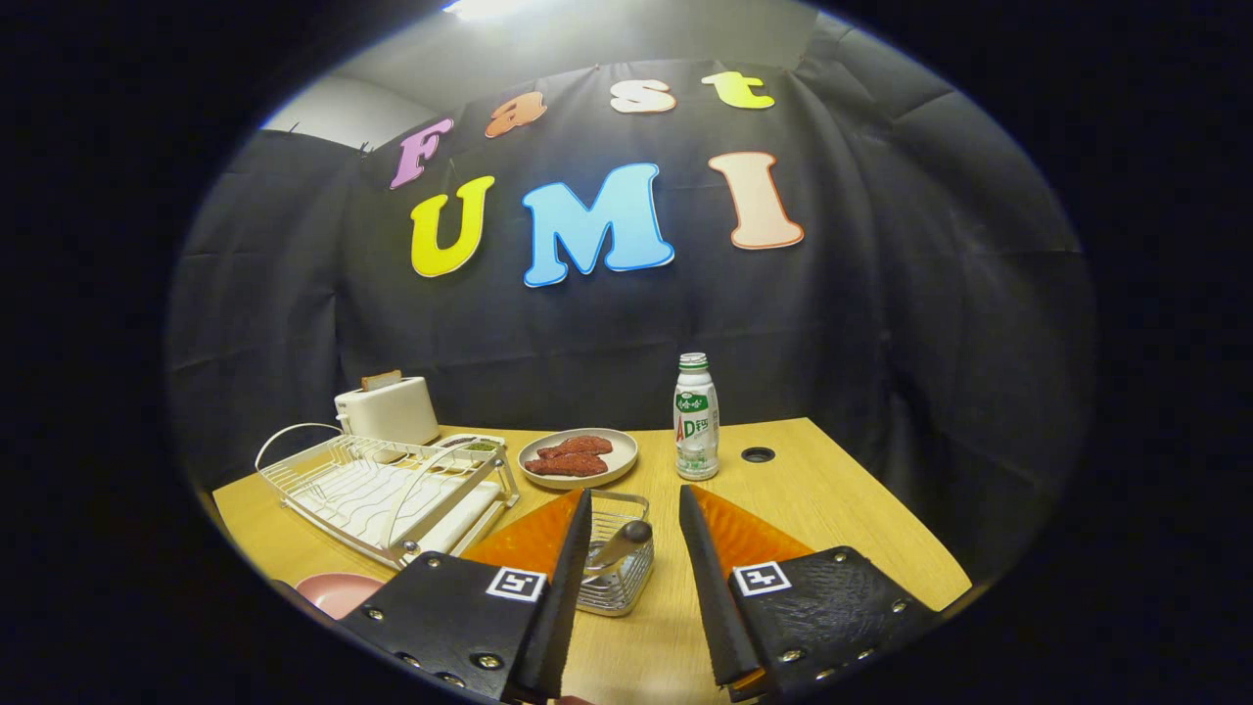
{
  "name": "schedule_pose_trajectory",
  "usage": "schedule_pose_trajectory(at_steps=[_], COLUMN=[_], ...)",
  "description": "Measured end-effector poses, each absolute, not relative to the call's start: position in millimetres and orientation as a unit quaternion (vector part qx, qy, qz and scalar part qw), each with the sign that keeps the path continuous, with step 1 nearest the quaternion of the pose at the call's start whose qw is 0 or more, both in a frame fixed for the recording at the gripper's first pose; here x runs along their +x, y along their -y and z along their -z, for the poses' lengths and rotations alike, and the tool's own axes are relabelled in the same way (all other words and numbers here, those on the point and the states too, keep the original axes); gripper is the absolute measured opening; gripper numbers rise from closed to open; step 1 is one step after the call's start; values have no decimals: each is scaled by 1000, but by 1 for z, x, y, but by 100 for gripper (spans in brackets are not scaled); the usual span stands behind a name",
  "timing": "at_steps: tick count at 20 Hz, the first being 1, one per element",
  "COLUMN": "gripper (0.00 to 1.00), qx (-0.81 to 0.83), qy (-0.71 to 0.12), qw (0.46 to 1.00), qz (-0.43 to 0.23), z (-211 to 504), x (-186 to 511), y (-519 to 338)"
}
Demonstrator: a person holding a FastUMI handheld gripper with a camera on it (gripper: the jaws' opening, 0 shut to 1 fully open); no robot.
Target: Take the plate from the dish rack, then take the spoon from the basket and place it into the plate.
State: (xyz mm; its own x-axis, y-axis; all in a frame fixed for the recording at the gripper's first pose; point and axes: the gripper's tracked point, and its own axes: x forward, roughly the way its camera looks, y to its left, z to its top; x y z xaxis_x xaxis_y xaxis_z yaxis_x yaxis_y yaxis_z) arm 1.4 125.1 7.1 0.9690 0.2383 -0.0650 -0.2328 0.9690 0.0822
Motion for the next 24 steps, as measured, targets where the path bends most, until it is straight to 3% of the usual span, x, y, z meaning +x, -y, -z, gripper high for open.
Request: schedule_pose_trajectory(at_steps=[5,8,9,11,12,14,15,24], gripper=[55,42,26,25,15,14,8,8], qx=[48,44,49,59,58,43,37,28], qy=[-26,-10,-11,-18,-24,-31,-39,-49], qw=[991,993,992,992,992,993,992,994], qz=[-122,-107,-112,-111,-112,-106,-110,-96], z=[-4,-8,-8,-6,-10,-14,-14,-47], x=[15,20,19,18,17,17,17,17], y=[-133,-127,-133,-138,-139,-139,-141,-142])
